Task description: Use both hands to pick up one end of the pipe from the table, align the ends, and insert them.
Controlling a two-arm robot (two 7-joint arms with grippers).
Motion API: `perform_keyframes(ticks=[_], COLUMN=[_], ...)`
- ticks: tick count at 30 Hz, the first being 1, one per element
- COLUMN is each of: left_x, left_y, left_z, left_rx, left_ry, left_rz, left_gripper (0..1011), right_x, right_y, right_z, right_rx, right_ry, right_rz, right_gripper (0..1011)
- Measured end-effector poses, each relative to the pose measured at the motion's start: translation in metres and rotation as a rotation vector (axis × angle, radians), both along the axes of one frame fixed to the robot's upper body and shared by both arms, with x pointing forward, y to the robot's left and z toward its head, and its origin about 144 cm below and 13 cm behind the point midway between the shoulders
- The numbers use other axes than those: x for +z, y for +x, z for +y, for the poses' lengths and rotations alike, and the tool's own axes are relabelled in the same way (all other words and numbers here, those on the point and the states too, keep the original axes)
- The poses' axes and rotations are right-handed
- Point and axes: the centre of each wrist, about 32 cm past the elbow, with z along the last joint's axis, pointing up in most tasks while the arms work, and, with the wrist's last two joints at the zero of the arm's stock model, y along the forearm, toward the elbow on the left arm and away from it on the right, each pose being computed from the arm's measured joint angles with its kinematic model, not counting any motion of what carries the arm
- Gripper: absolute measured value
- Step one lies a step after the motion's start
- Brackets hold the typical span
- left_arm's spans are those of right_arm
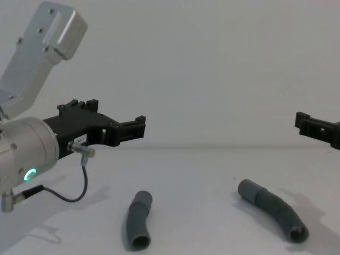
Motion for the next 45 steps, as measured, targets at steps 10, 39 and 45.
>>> perform_keyframes(ticks=[10,39,45], left_x=[0.014,0.065,0.066], left_y=[-0.001,-0.018,-0.025], left_z=[-0.006,-0.041,-0.044], left_rx=[0.03,0.031,0.049], left_ry=[-0.009,0.029,0.039], left_rz=[0.114,0.45,0.479], left_gripper=[1001,1001,1001], right_x=[0.0,0.0,0.0], right_y=[0.0,0.0,0.0], right_z=[0.0,0.0,0.0], right_rx=[0.0,0.0,0.0], right_ry=[0.0,0.0,0.0], right_rz=[0.0,0.0,0.0], right_gripper=[1004,1004,1004])
